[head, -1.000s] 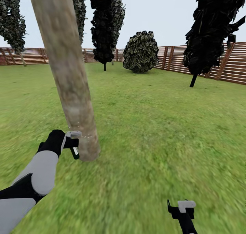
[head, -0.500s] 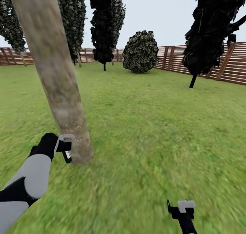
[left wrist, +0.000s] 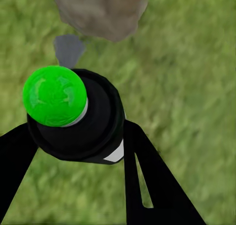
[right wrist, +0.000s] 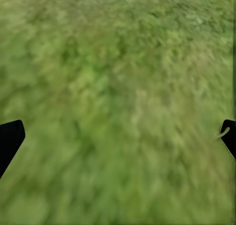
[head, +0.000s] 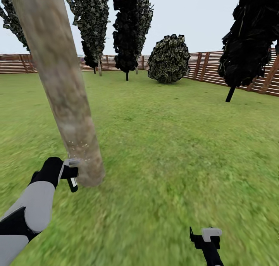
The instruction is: In the garden, pick up the pesticide atomizer on the floor and spray pesticide onto both trees until each tree trunk is fully covered.
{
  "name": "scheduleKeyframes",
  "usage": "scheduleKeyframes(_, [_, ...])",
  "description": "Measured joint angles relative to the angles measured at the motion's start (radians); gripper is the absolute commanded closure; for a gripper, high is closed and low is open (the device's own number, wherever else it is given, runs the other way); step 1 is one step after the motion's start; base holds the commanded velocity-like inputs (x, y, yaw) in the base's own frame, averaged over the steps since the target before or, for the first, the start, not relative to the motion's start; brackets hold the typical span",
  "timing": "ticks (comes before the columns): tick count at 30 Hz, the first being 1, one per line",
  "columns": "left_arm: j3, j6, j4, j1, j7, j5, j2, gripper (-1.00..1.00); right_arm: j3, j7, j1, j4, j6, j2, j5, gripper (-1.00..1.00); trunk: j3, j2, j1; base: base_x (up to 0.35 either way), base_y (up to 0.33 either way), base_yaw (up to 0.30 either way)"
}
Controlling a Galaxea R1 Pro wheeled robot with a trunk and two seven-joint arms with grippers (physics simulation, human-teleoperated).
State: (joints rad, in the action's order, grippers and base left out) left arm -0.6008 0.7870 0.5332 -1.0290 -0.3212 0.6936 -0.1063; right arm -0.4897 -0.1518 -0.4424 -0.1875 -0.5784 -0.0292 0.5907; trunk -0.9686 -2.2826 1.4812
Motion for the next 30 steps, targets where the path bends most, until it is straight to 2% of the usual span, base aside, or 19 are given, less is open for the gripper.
scheduleKeyframes(1, [0.001, -0.001, -0.006, 0.001, 0.0, 0.002, -0.02, 1.0, 0.0, 0.0, 0.0, 0.0, 0.0, 0.0, 0.0, -1.0, 0.0, 0.0, 0.0, 0.019, -0.272, 0.0])
scheduleKeyframes(2, [0.002, -0.001, -0.008, 0.007, 0.0, -0.007, -0.022, 1.0, 0.0, 0.0, 0.0, 0.0, 0.0, 0.0, 0.0, -1.0, 0.0, 0.0, 0.0, 0.01, -0.274, 0.0])
scheduleKeyframes(6, [0.002, -0.004, -0.008, 0.037, 0.0, -0.014, -0.006, 1.0, 0.0, 0.0, 0.0, 0.0, 0.0, 0.0, 0.0, -1.0, 0.0, 0.0, 0.0, 0.003, -0.275, 0.0])
scheduleKeyframes(9, [0.003, -0.004, -0.009, 0.04, 0.0, -0.01, 0.004, 1.0, 0.0, 0.0, 0.0, 0.0, 0.0, 0.0, 0.0, -1.0, 0.0, 0.0, 0.0, 0.0, -0.276, 0.0])
scheduleKeyframes(16, [0.0, -0.001, 0.004, 0.04, 0.0, -0.012, 0.021, 1.0, 0.0, 0.0, 0.0, 0.0, 0.0, 0.0, 0.0, -1.0, 0.0, 0.0, 0.0, 0.0, -0.276, 0.233])
scheduleKeyframes(24, [-0.003, -0.007, 0.006, 0.042, 0.0, -0.009, -0.003, 1.0, 0.0, 0.0, 0.0, 0.0, 0.0, 0.0, 0.0, -1.0, 0.0, 0.0, 0.0, 0.0, -0.276, 0.278])
scheduleKeyframes(30, [0.002, -0.026, 0.005, 0.042, 0.003, -0.009, 0.008, 1.0, 0.0, 0.0, 0.0, 0.0, 0.0, 0.0, 0.0, -1.0, 0.0, 0.0, 0.0, 0.032, -0.276, 0.173])
